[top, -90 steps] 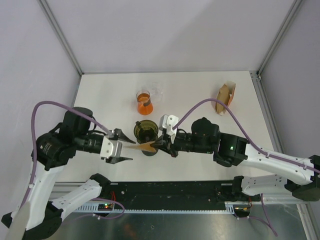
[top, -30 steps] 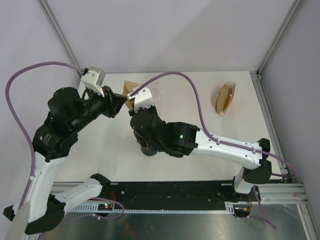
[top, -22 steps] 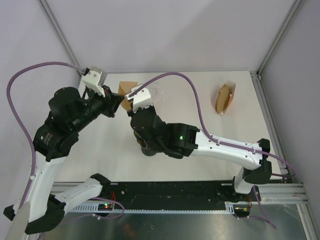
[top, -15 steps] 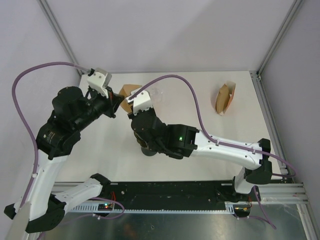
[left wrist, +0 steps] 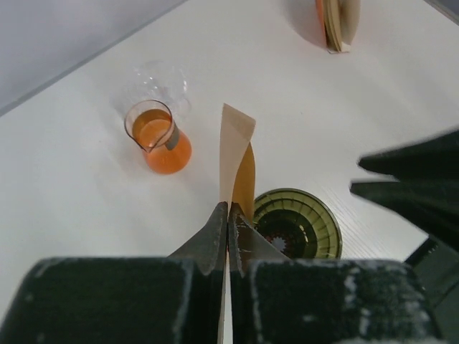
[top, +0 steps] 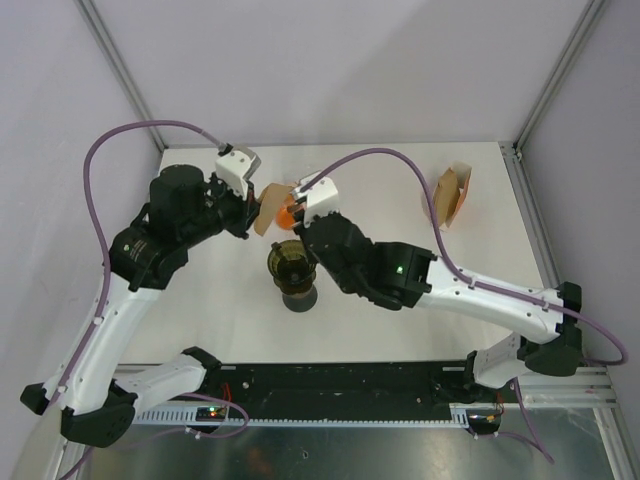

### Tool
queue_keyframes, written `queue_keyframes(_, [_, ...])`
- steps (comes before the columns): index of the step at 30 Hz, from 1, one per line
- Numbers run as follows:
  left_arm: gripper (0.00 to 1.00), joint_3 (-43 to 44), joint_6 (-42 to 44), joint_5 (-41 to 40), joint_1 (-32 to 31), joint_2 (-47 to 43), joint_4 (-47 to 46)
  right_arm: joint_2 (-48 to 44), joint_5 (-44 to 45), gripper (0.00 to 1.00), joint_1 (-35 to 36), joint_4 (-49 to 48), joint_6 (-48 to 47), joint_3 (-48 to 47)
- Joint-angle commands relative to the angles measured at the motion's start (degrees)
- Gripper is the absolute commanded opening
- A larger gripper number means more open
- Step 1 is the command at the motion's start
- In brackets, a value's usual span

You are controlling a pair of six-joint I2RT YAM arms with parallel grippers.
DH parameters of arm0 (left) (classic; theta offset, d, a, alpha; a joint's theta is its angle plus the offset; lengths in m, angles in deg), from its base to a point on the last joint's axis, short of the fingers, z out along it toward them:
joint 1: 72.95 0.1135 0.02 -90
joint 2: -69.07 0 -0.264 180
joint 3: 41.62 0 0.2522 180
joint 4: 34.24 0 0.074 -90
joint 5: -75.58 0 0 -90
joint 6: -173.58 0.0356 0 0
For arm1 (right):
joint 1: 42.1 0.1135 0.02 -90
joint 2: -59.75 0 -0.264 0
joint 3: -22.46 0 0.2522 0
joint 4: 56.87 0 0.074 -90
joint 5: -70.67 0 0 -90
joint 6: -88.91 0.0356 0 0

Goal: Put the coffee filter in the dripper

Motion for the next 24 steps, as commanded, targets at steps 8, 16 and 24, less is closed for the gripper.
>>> queue_keyframes(8, [0.0,0.45,-3.23,1.51,0.13,-0.21,0.02,-6.41,-3.84,0.52,0.06,-20.69,-10.84,7.95])
queue_keyframes(16, [0.0,1.15,-10.8,1.96,0.76,-0.93,-0.16,-1.83,0.16,0.69,6.39,-35.36,-17.3,10.41])
queue_keyframes(24, [0.0,0.82,-11.64,3.13,0.86,-1.59,-0.14,5.45,13.64,0.56,6.74,-38.9,-23.67,5.8])
